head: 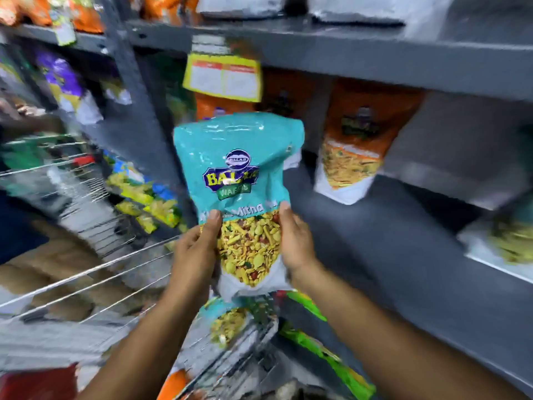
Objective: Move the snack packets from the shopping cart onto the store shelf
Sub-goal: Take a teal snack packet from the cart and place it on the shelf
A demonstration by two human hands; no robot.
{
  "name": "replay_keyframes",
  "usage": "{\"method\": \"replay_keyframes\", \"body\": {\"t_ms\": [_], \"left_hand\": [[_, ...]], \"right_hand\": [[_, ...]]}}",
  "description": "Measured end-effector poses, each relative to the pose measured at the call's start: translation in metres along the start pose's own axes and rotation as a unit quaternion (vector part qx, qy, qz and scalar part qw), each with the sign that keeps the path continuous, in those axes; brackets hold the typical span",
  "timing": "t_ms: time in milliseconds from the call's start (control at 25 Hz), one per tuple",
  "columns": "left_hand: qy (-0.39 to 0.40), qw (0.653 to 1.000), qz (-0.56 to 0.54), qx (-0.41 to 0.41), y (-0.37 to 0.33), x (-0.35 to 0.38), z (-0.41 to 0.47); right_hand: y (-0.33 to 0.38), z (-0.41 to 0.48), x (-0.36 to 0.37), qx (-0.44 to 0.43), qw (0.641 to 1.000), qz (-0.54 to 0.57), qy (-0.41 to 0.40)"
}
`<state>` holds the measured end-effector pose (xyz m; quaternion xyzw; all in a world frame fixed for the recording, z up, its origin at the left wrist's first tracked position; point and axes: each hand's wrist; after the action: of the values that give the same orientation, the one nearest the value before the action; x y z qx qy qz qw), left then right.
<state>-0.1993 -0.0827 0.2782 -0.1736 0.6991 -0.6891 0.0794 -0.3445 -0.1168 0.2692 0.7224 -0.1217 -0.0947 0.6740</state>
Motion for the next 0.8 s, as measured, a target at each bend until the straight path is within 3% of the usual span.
{"method": "replay_keyframes", "body": {"t_ms": [80, 240, 400, 480, 560, 680, 800], "left_hand": [[0.054, 0.998, 0.021, 0.035, 0.015, 0.058, -0.024], [0.126, 0.991, -0.024, 0.043, 0.035, 0.182, -0.093], [0.252, 0.957, 0.047, -0.137, 0.068, 0.311, -0.187], [0.326, 0.928, 0.088, -0.157, 0.091, 0.361, -0.237], [0.383, 0.911, 0.108, -0.112, 0.109, 0.396, -0.278], [0.401, 0.911, 0.081, -0.053, 0.121, 0.430, -0.316], [0.422, 0.903, 0.043, -0.072, 0.128, 0.448, -0.338]], "right_hand": [[-0.002, 0.001, -0.058, -0.008, 0.991, -0.022, -0.129], [-0.008, -0.012, -0.195, -0.072, 0.949, 0.002, -0.307], [-0.024, -0.042, -0.355, -0.125, 0.875, 0.036, -0.467], [-0.037, -0.061, -0.430, -0.120, 0.845, 0.053, -0.518], [-0.046, -0.077, -0.487, -0.110, 0.829, 0.014, -0.548], [-0.043, -0.093, -0.535, -0.111, 0.813, -0.010, -0.572], [-0.042, -0.103, -0.560, -0.121, 0.818, 0.003, -0.562]]}}
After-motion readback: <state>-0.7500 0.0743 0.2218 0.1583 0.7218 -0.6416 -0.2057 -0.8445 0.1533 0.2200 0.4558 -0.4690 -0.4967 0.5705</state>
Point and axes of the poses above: each hand's wrist, its own z-axis towards the middle knuckle, its own x-axis out of the palm, y = z × x, and after that the axes turned 7 degrees about -y, right-handed
